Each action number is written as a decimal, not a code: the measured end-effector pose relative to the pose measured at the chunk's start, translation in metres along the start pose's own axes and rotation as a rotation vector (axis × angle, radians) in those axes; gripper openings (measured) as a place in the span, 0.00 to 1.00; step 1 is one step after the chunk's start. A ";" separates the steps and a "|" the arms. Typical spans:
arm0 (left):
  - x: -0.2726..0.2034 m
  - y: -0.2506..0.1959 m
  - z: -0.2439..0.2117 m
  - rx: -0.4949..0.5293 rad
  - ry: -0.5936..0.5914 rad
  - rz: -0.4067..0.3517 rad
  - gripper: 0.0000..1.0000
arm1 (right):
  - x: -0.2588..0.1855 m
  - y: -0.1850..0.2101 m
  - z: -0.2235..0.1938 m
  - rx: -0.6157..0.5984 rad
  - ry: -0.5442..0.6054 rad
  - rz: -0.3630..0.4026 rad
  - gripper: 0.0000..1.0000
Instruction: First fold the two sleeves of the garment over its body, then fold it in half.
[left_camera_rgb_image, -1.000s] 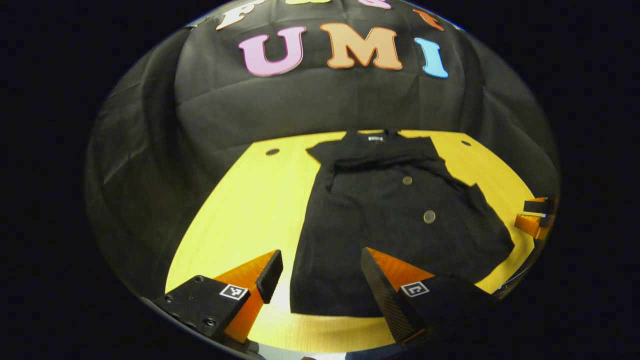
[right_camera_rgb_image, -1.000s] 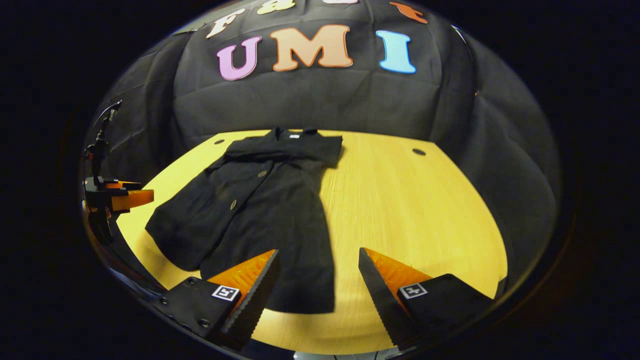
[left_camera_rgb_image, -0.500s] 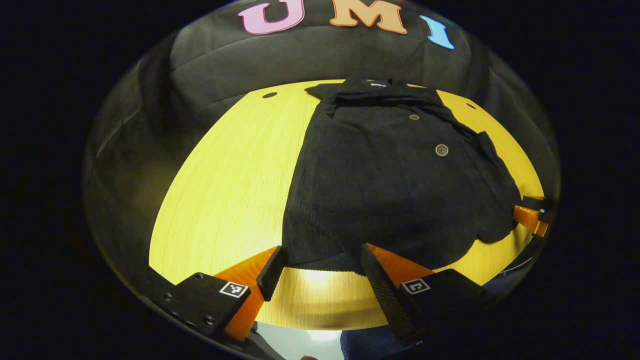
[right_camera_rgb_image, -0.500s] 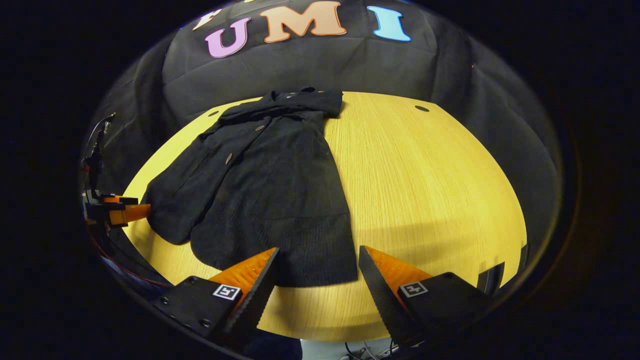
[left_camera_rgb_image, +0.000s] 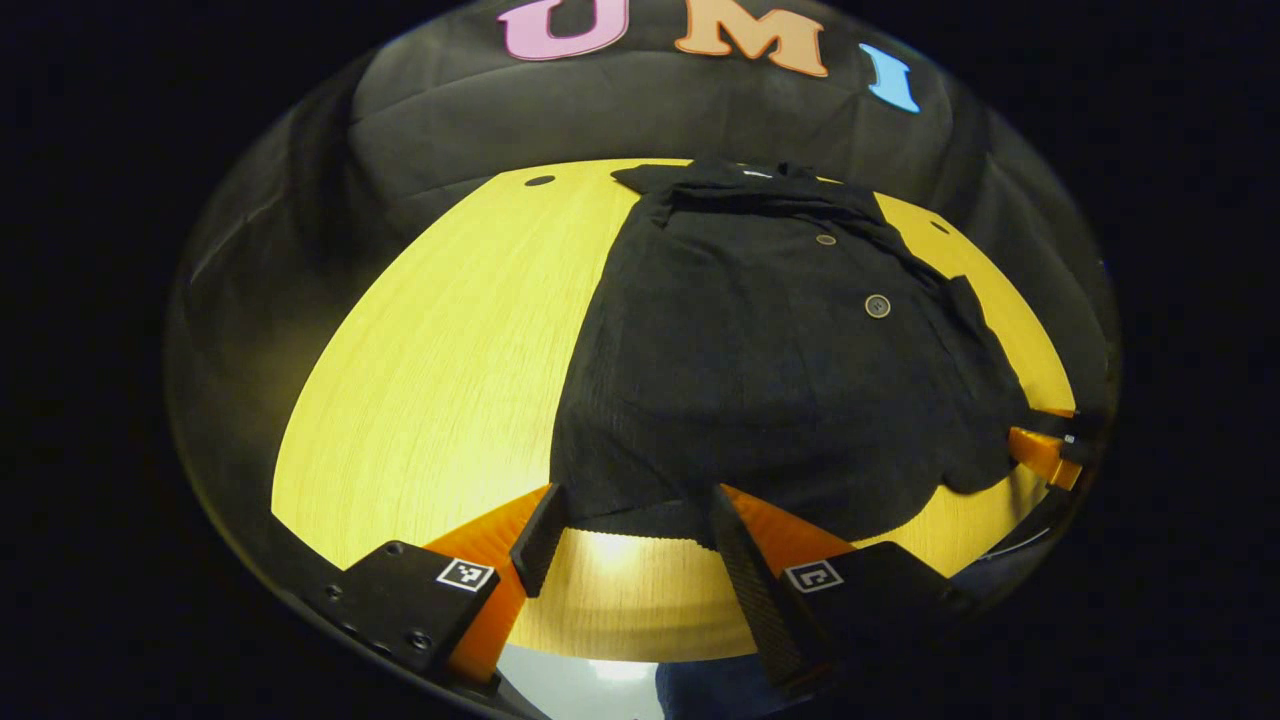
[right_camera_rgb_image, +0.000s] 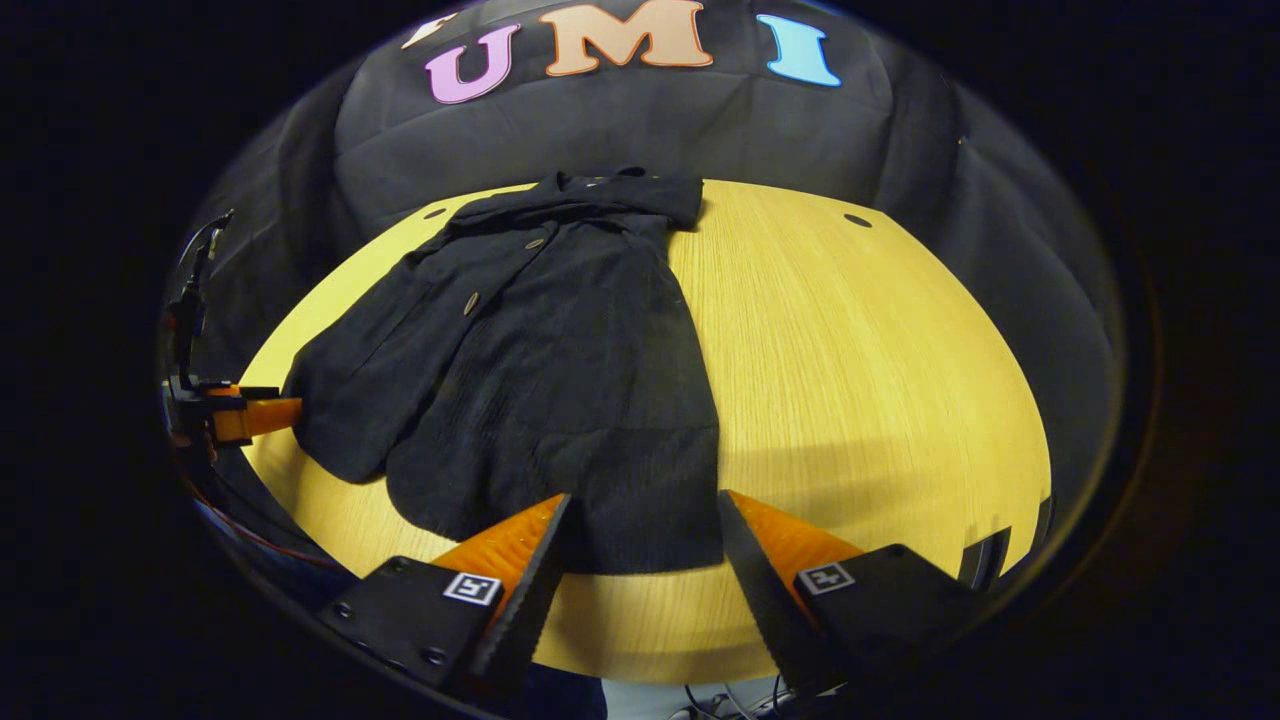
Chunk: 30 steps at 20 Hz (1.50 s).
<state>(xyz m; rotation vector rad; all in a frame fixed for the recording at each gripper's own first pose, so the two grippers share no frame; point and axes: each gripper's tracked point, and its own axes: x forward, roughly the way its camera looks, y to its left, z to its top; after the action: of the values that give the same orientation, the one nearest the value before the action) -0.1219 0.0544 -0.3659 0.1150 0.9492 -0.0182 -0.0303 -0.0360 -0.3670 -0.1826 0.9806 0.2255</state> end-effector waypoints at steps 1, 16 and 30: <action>-0.001 0.001 -0.001 0.000 0.005 -0.004 0.89 | 0.000 0.003 -0.002 -0.008 0.000 0.008 0.77; 0.001 -0.027 0.007 -0.034 0.006 -0.133 0.00 | -0.001 0.025 0.004 -0.038 0.047 0.076 0.11; -0.023 -0.040 0.115 -0.064 -0.205 -0.220 0.00 | -0.032 0.016 0.111 0.023 -0.195 0.042 0.06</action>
<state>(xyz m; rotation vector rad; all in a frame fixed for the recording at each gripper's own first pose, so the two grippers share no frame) -0.0453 0.0018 -0.2843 -0.0501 0.7530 -0.1998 0.0370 0.0044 -0.2806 -0.1164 0.7934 0.2649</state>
